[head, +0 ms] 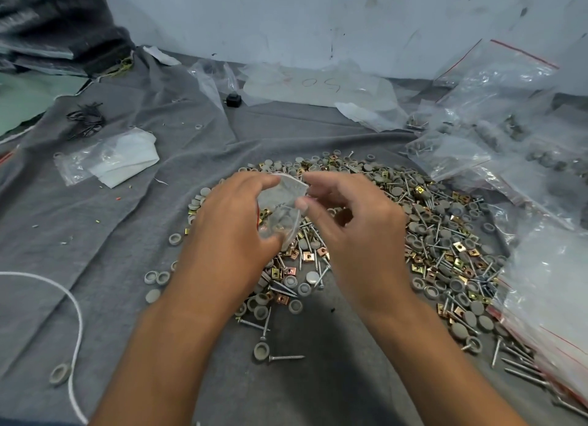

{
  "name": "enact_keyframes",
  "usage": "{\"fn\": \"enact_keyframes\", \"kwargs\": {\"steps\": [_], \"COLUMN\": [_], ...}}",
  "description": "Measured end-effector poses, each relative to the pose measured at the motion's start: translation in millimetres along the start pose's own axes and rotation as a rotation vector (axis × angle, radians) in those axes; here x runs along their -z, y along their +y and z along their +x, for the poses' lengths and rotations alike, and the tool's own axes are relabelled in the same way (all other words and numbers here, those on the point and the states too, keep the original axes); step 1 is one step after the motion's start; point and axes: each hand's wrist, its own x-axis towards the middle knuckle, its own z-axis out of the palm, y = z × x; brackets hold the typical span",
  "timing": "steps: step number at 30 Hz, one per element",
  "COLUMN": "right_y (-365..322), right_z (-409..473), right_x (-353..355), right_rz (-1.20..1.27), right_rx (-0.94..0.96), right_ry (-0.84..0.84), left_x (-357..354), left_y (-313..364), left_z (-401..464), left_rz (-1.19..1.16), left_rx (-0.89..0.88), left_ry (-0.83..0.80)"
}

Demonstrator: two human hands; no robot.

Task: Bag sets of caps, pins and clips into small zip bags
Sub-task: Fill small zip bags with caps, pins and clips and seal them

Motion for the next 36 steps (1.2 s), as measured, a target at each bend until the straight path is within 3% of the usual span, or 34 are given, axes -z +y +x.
{"fn": "enact_keyframes", "kwargs": {"steps": [5, 11, 13, 16, 18, 21, 27, 30, 31, 34, 36], "right_y": [-1, 5, 15, 32, 38, 36, 35, 32, 29, 15, 6], "right_z": [-1, -2, -4, -9, -14, -15, -18, -15, -12, -4, -1], "right_x": [2, 1, 6, 12, 13, 10, 10, 14, 16, 18, 14], "right_rz": [0.111, 0.063, -0.020, -0.248, -0.399, -0.430, -0.347, -0.273, -0.211, -0.004, 0.034], "right_rx": [0.057, -0.015, -0.105, -0.273, -0.232, -0.107, -0.120, -0.134, -0.137, -0.044, 0.036], "right_ry": [0.126, -0.060, -0.173, -0.597, -0.812, -0.889, -0.908, -0.841, -0.733, -0.177, 0.032], "left_x": [0, -1, -1, 0, 0, 0, -1, -1, -1, -2, -4], "left_y": [-2, -1, -4, -4, -3, -4, -5, -4, -3, -2, -1], "left_z": [0, -1, -1, -1, -1, -1, -1, -1, -1, -1, -1], "left_rz": [0.018, 0.014, 0.019, 0.031, 0.032, 0.040, 0.062, 0.056, 0.056, 0.065, 0.058], "left_rx": [-0.005, -0.019, -0.006, -0.006, -0.006, -0.004, -0.007, -0.005, -0.004, -0.002, -0.003], "left_ry": [0.006, 0.010, 0.009, 0.009, 0.007, 0.004, 0.005, 0.000, 0.001, 0.004, 0.000]}}
